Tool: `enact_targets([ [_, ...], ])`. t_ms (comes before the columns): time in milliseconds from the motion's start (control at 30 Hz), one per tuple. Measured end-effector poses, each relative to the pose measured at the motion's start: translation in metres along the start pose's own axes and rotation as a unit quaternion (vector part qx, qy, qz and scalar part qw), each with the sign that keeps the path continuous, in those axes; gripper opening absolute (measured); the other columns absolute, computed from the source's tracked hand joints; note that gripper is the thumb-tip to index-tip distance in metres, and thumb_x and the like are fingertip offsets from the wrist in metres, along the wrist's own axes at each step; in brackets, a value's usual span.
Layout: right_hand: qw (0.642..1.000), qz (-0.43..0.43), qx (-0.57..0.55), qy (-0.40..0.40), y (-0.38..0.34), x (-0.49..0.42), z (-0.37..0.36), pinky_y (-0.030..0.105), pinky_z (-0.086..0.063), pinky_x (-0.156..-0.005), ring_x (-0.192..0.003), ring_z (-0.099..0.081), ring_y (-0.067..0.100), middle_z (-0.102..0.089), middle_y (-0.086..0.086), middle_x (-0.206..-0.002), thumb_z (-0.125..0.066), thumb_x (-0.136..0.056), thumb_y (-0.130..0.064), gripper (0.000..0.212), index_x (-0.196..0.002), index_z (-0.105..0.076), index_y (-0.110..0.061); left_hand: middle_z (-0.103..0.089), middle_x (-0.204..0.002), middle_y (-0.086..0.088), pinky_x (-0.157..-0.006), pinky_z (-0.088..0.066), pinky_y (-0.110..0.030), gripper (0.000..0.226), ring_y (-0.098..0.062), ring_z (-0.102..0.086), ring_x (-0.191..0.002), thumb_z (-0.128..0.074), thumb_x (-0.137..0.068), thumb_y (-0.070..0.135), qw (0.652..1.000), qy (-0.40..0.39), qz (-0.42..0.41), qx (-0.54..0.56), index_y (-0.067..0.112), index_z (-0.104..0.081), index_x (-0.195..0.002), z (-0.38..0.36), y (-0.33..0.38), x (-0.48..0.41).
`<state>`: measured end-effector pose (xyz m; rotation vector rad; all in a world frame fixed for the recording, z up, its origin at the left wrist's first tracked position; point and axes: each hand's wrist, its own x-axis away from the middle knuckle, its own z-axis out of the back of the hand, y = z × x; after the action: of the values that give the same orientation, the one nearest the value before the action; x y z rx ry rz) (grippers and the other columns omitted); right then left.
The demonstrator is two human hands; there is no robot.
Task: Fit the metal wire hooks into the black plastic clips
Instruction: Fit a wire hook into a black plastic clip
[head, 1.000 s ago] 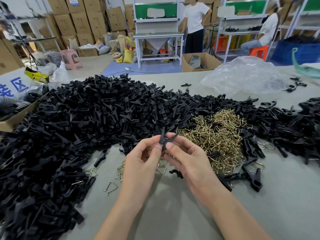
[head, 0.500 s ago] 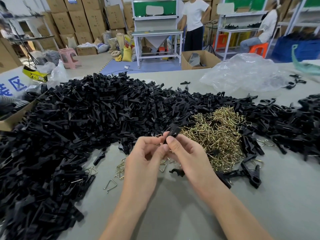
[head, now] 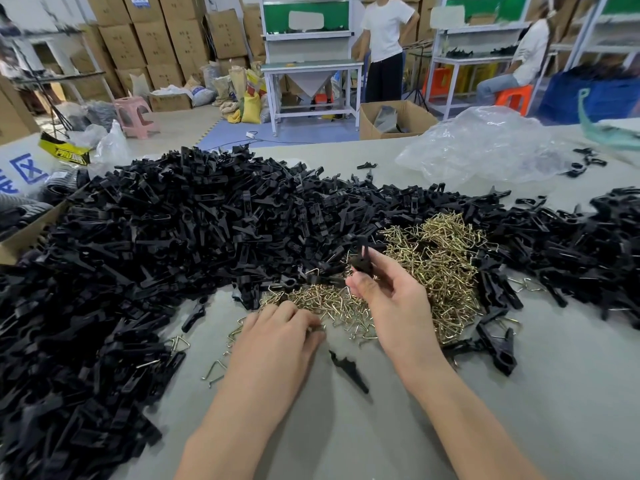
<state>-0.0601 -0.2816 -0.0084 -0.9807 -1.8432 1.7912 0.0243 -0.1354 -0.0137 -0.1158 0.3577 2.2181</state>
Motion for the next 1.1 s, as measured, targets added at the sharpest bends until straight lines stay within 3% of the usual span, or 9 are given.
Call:
enact_targets([
  [133,0.997,0.031,0.069,0.002,0.004,0.002,-0.002,0.009,-0.048,-0.086,-0.100,-0.067,-0.004,-0.071,-0.026,-0.107,-0.066,-0.097,-0.012,0.031,-0.118,-0.064,-0.035,-0.057,-0.105,0.012,-0.094,-0.037,-0.030,0.035,-0.015,-0.051,-0.108,-0.037,-0.100,0.051,0.999,0.017,0.009,-0.045,0.034,-0.063,-0.117,-0.002,0.009,0.003],
  [267,0.995,0.031,0.091,0.008,0.008,0.002,-0.002,0.016,-0.051,-0.089,-0.103,-0.067,-0.001,-0.072,-0.019,-0.110,-0.066,-0.098,-0.016,0.031,-0.126,-0.064,-0.029,-0.050,-0.117,0.013,-0.097,-0.033,-0.029,0.038,-0.013,-0.046,-0.116,-0.028,-0.099,0.056,0.998,0.003,0.009,-0.068,0.039,-0.053,-0.122,-0.003,0.016,0.002],
  [367,0.994,0.033,0.103,0.010,0.009,0.001,-0.001,0.022,-0.051,-0.093,-0.105,-0.067,0.002,-0.072,-0.016,-0.113,-0.065,-0.099,-0.017,0.031,-0.128,-0.064,-0.028,-0.047,-0.116,0.009,-0.093,-0.032,-0.029,0.023,-0.016,-0.045,-0.114,-0.040,-0.102,0.031,0.995,0.012,0.000,-0.096,0.032,-0.050,-0.123,0.001,0.023,0.003],
  [467,0.993,0.040,0.113,0.009,0.010,0.000,0.000,0.019,-0.052,-0.092,-0.105,-0.067,0.000,-0.072,-0.017,-0.113,-0.065,-0.098,-0.018,0.031,-0.127,-0.064,-0.028,-0.049,-0.107,0.002,-0.076,-0.035,-0.028,0.032,-0.020,-0.052,-0.103,-0.050,-0.085,0.005,0.992,-0.018,0.008,-0.122,0.022,-0.051,-0.112,0.010,0.035,0.004],
  [567,0.992,0.042,0.117,0.006,0.012,0.000,0.001,0.012,-0.049,-0.091,-0.106,-0.066,-0.002,-0.072,-0.017,-0.114,-0.066,-0.098,-0.018,0.032,-0.128,-0.063,-0.029,-0.060,-0.075,-0.005,-0.048,-0.044,-0.029,0.024,-0.022,-0.063,-0.065,-0.064,-0.057,0.003,0.985,-0.023,-0.075,-0.154,0.015,-0.064,-0.077,0.017,0.045,-0.001],
  [600,0.992,0.044,0.119,0.006,0.013,0.000,0.001,0.011,-0.048,-0.091,-0.106,-0.065,-0.003,-0.071,-0.018,-0.114,-0.066,-0.098,-0.018,0.032,-0.128,-0.064,-0.029,-0.061,-0.075,-0.007,-0.048,-0.045,-0.029,0.024,-0.023,-0.063,-0.066,-0.067,-0.059,0.003,0.980,-0.042,-0.090,-0.170,0.014,-0.064,-0.079,0.019,0.043,-0.003],
  [733,0.992,0.044,0.119,0.001,0.012,0.001,0.000,0.016,-0.051,-0.089,-0.102,-0.068,0.001,-0.072,-0.017,-0.111,-0.066,-0.098,-0.020,0.029,-0.123,-0.064,-0.036,-0.044,-0.118,-0.002,-0.083,-0.046,-0.030,0.035,-0.020,-0.048,-0.112,-0.052,-0.093,0.005,0.982,-0.065,-0.094,-0.154,0.018,-0.041,-0.123,0.011,0.015,-0.006],
  [900,0.989,0.048,0.143,0.001,0.010,0.003,-0.001,0.011,-0.045,-0.071,-0.080,-0.064,-0.001,-0.072,-0.013,-0.104,-0.066,-0.098,-0.023,0.030,-0.118,-0.060,-0.044,-0.040,-0.108,0.000,-0.077,-0.043,-0.027,0.035,-0.018,-0.050,-0.104,-0.057,-0.089,0.003,0.980,-0.075,-0.071,-0.170,0.018,-0.046,-0.119,0.012,0.006,0.001],
  [1100,0.991,0.032,0.130,-0.002,0.010,0.006,0.000,0.012,-0.048,-0.071,-0.083,-0.064,0.001,-0.072,-0.012,-0.102,-0.064,-0.099,-0.021,0.032,-0.128,-0.063,-0.034,-0.044,-0.116,-0.008,-0.073,-0.047,-0.029,0.022,-0.022,-0.060,-0.094,-0.052,-0.095,0.003,0.982,-0.091,-0.033,-0.161,0.012,-0.050,-0.115,0.021,0.005,-0.003],
])
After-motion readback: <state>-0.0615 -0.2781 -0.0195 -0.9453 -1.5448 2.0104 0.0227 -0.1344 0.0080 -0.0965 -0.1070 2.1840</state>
